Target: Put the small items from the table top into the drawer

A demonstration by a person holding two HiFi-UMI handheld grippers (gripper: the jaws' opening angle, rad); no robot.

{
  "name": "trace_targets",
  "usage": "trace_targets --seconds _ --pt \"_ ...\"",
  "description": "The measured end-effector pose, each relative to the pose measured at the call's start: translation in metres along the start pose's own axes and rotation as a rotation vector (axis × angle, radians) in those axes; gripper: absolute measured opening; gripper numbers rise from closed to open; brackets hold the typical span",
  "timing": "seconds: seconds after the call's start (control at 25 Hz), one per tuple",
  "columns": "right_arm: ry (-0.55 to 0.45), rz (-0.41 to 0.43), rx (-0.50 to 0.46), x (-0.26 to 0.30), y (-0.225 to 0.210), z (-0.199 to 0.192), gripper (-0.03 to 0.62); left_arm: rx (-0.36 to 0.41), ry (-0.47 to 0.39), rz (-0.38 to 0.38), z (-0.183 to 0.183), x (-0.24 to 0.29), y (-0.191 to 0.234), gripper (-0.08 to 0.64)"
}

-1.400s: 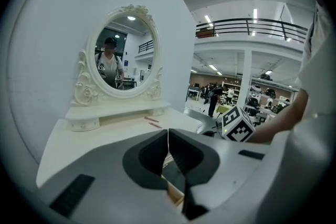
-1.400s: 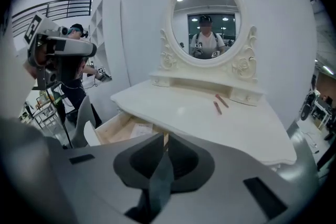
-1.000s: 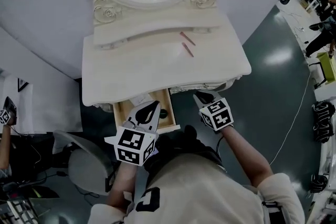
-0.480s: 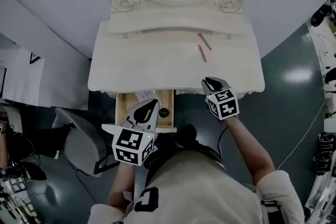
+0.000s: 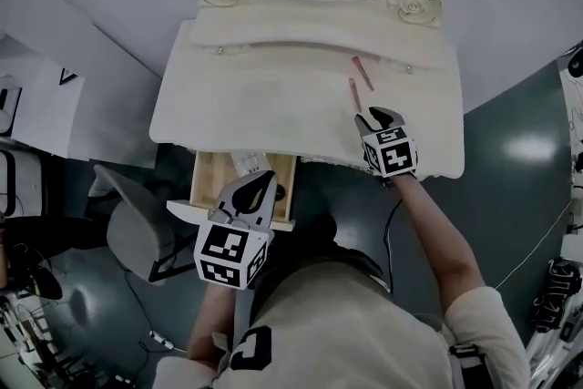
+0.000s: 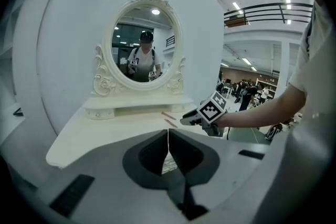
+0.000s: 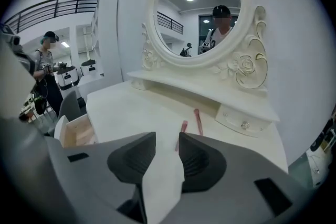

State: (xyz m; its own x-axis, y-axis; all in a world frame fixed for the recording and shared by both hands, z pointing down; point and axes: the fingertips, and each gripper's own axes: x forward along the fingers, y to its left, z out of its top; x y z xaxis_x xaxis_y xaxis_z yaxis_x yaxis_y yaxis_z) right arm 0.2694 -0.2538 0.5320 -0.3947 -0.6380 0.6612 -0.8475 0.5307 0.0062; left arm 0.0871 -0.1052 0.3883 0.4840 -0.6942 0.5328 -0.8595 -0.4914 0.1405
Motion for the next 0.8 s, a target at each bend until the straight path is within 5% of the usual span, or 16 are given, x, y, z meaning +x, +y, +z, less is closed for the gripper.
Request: trace_targets --seconds 0.8 --pt "0.183 -0.045 -0.031 0.081 -0.029 -0.013 0.127 -0.034 0.023 0.040 -0.009 0.004 0.017 0.057"
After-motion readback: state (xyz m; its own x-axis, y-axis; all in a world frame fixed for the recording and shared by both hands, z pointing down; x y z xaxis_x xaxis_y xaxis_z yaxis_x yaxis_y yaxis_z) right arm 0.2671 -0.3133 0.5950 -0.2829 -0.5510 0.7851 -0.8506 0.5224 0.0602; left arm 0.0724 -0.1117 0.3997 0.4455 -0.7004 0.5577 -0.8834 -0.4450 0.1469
